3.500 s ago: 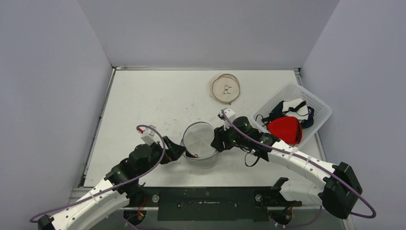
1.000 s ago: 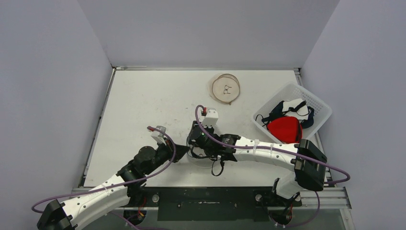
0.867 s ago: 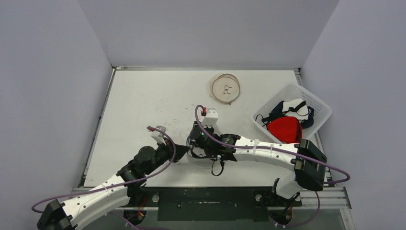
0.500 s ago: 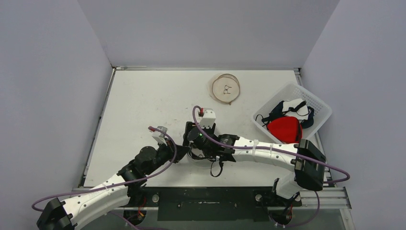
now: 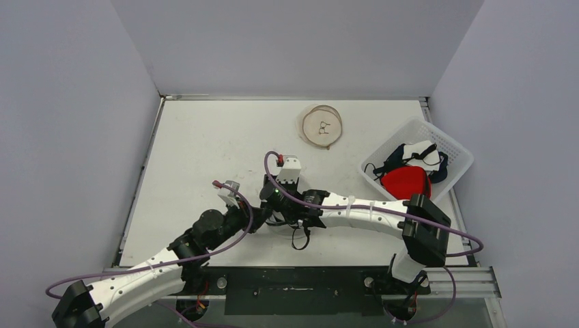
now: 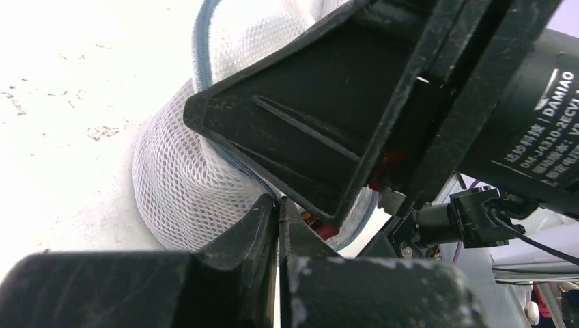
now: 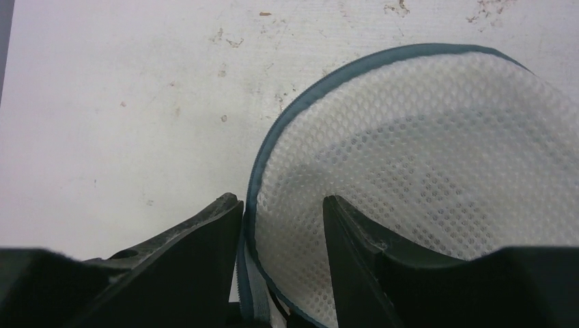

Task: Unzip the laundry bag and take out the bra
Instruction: Open the laundry bag at the center of the board.

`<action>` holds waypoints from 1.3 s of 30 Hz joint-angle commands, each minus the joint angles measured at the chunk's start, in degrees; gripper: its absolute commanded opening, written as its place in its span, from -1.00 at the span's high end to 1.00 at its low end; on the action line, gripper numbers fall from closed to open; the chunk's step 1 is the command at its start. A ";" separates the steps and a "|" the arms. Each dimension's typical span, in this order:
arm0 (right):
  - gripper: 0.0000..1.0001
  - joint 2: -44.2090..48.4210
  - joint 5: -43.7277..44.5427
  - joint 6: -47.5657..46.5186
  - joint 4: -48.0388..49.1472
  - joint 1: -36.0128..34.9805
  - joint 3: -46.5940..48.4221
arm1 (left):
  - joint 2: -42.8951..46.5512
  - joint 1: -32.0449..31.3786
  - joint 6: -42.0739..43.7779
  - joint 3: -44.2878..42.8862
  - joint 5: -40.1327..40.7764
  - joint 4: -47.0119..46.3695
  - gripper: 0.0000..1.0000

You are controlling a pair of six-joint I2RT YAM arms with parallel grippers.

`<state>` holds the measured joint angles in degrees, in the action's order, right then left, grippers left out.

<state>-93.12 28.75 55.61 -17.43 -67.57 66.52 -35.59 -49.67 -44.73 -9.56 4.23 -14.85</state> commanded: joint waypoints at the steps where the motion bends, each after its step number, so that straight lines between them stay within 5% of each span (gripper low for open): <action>1: 0.16 0.41 2.32 0.44 -0.48 0.42 2.38 | 0.48 -0.55 0.78 -0.32 0.63 -3.86 1.00; 11: 0.87 6.55 4.85 -0.24 -2.97 -0.24 -1.60 | 2.96 -0.60 1.05 0.16 2.61 -1.40 1.00; 23: 0.89 17.00 -5.07 -15.76 -8.57 0.50 -2.12 | 4.59 -0.52 3.06 -2.26 6.49 4.20 1.00; 29: 0.89 23.97 -18.54 -25.39 -11.95 6.32 -3.49 | 2.63 -0.27 5.77 -6.57 11.07 6.59 1.00; 39: 0.89 33.57 -28.31 -34.46 -16.73 14.04 -3.27 | -4.79 0.51 8.82 -13.78 15.79 8.10 1.00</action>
<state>-61.39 4.97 26.63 -31.27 -54.59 61.60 -39.03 -49.76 -39.11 -18.76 16.16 -6.24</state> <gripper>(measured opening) 0.068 0.012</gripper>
